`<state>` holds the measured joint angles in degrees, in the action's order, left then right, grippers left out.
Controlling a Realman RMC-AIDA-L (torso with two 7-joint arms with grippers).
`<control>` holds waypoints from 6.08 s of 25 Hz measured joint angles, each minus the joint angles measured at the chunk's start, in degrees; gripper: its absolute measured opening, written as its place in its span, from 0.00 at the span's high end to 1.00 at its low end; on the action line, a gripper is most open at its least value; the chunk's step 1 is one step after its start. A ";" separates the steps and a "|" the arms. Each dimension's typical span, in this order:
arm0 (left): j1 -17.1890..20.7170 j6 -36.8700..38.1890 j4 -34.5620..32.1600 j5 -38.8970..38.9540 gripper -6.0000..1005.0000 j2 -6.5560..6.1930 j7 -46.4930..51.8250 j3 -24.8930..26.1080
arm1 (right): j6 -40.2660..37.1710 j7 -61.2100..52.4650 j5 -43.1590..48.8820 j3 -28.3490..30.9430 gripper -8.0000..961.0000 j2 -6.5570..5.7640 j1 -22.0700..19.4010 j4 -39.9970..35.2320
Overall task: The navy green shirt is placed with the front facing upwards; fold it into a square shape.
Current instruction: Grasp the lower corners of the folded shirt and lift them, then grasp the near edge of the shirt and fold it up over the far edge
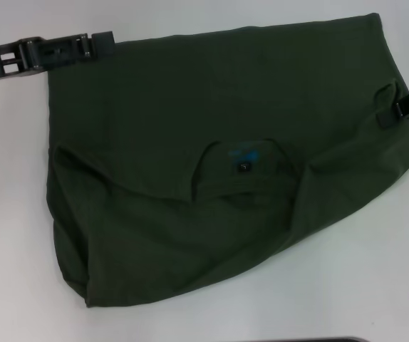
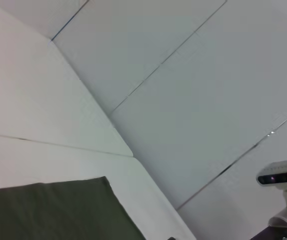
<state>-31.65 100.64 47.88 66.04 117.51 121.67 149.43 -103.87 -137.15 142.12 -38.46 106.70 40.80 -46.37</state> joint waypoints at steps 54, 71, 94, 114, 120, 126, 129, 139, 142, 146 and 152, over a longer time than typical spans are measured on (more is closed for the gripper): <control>6.64 6.00 -7.31 -28.02 0.17 -0.09 23.21 -6.74 | 0.12 0.22 0.00 -2.14 0.96 0.09 -0.11 0.04; 5.54 3.20 -8.03 -28.61 0.17 1.89 22.73 -6.79 | -0.03 0.41 0.00 -2.14 0.96 0.09 -0.19 0.13; 3.96 2.59 -7.09 -29.32 0.67 2.09 23.74 -8.20 | -0.54 0.18 0.00 -2.08 0.95 0.09 -0.19 0.23; 3.33 11.61 -2.06 -29.14 0.97 0.61 21.57 -10.26 | -2.54 -0.04 0.00 -2.14 0.95 0.09 -0.14 -0.02; 0.00 15.03 -2.39 -28.47 0.97 -1.79 21.11 -9.65 | -5.99 0.32 -0.44 -1.63 0.95 0.09 -0.44 -0.34; -3.10 16.37 -4.15 -24.45 0.97 -4.10 20.28 -9.60 | -8.44 1.20 -2.17 1.32 0.96 -1.10 -1.49 -0.47; -5.28 15.52 -5.27 -21.70 0.97 -6.20 20.94 -9.08 | -7.72 1.22 -2.22 4.01 0.96 -2.28 -2.23 -0.52; -9.05 6.73 -5.30 -21.79 0.97 -7.24 25.20 -7.60 | -2.76 1.22 -2.29 9.03 0.96 -3.47 -3.13 -0.60; -9.33 4.21 -5.31 -21.68 0.97 -7.15 25.69 -7.48 | -1.18 1.23 -2.98 11.38 0.96 -3.74 -2.97 -1.07; -9.57 -0.43 -5.23 -21.70 0.97 -7.14 26.78 -7.65 | 2.00 0.95 -5.40 14.15 0.96 -4.22 -3.35 -1.22; -9.75 -7.98 -5.28 -21.75 0.97 -6.49 27.58 -7.94 | 5.70 0.74 -7.40 15.34 0.96 -4.35 -4.48 -0.82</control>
<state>-41.41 92.65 42.60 44.30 111.02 149.25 141.50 -98.17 -136.41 134.72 -23.12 102.35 36.32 -47.18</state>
